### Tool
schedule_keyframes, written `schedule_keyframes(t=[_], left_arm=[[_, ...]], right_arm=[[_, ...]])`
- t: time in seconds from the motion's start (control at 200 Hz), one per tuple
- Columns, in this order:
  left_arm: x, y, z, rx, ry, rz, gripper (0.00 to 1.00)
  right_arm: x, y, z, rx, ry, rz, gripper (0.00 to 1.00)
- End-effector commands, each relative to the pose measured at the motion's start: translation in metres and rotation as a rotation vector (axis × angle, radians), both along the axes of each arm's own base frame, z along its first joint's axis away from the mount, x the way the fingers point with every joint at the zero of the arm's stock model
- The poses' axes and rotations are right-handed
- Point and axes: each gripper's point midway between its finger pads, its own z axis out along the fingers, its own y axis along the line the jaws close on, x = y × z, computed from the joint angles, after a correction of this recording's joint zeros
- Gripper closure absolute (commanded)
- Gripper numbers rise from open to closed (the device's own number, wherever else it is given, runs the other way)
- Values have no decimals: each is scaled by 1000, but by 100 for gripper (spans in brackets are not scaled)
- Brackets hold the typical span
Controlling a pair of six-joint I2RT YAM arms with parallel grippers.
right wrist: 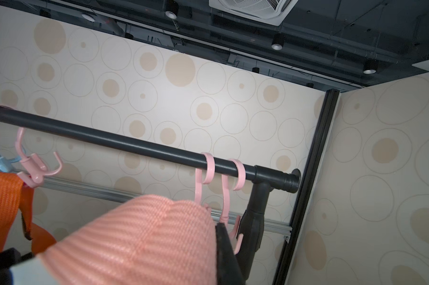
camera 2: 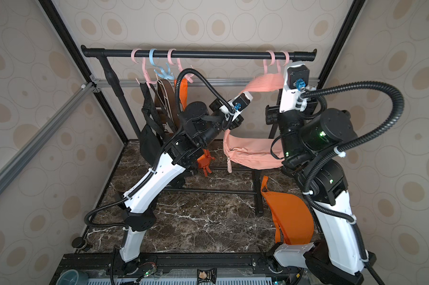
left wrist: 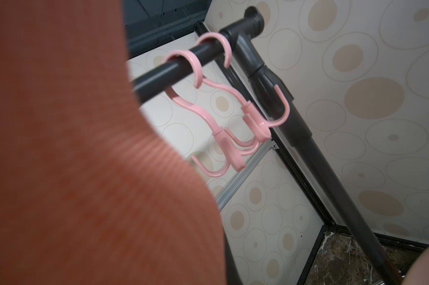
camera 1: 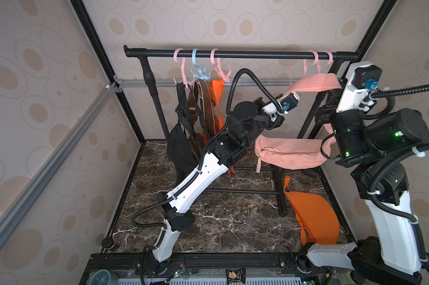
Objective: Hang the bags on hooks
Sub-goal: Hang the bag on the hook.
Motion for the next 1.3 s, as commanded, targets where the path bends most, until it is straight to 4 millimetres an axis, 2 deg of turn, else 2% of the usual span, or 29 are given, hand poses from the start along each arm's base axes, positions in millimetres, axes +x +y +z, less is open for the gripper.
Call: schedule_keyframes(t=[0.0, 0.15, 0.165, 0.24, 0.445, 0.545, 0.76, 0.79, 0.805, 0.855, 1.045, 1.115, 1.296], left_arm=[[2, -1, 17, -98, -41, -78, 100], [21, 16, 29, -218, -28, -132, 100], [22, 18, 30, -227, -29, -135, 100], [22, 20, 35, -240, -48, -143, 100], [12, 33, 54, -283, -86, -164, 100], [15, 40, 59, -305, -114, -144, 100], [51, 41, 33, -313, -100, -102, 100], [57, 43, 30, -320, -100, -99, 100], [59, 44, 29, -325, -99, -97, 100], [66, 48, 27, -339, -95, -92, 100], [71, 72, 44, -407, -134, -83, 100], [72, 77, 47, -412, -135, -84, 100], [89, 61, 16, -354, -61, -90, 100]], right_arm=[[15, -9, -3, 69, 36, 5, 100], [43, -13, -7, 92, 73, 0, 100], [38, -17, 2, 107, 52, 2, 100], [43, -22, 5, 142, 50, 11, 100], [43, -13, 15, 170, 10, 90, 100], [44, -12, 22, 175, -12, 95, 100], [81, -25, 2, 176, 44, 48, 100], [86, -21, -1, 184, 56, 68, 100], [90, -30, -2, 190, 58, 51, 100], [97, -35, -3, 211, 65, 56, 100], [106, -31, 4, 229, 51, 100, 100], [110, -32, 1, 237, 61, 93, 100], [119, -33, -18, 242, 114, 75, 100]])
